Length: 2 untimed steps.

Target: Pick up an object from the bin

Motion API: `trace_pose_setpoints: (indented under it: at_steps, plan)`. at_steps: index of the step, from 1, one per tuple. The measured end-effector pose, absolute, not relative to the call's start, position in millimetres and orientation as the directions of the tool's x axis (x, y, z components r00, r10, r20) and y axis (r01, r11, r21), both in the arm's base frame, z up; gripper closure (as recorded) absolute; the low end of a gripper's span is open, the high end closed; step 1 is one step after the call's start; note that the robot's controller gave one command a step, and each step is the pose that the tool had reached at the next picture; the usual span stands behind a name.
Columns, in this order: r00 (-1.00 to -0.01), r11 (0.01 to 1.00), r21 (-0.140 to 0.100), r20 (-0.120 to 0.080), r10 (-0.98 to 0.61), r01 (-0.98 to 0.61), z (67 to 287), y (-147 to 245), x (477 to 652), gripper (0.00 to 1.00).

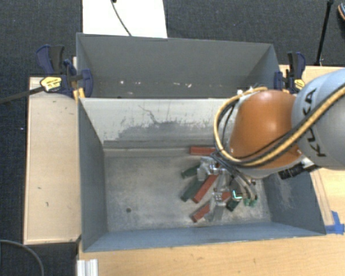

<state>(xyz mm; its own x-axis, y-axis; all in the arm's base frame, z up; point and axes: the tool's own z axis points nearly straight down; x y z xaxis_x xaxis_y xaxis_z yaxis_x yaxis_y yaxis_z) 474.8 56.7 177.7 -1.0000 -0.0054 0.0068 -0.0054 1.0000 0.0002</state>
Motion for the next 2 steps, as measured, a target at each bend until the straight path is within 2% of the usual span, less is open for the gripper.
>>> trace_pose_setpoints:
  at_steps: [1, 2]
  plan:
    - [-1.000, 1.000, 0.001, -0.001, -0.003, -0.003, 181.6, 56.4, 476.6, 0.00]
    - [-0.970, 0.970, -0.001, -0.010, -0.243, -0.243, 128.2, 23.1, 485.3, 0.00]
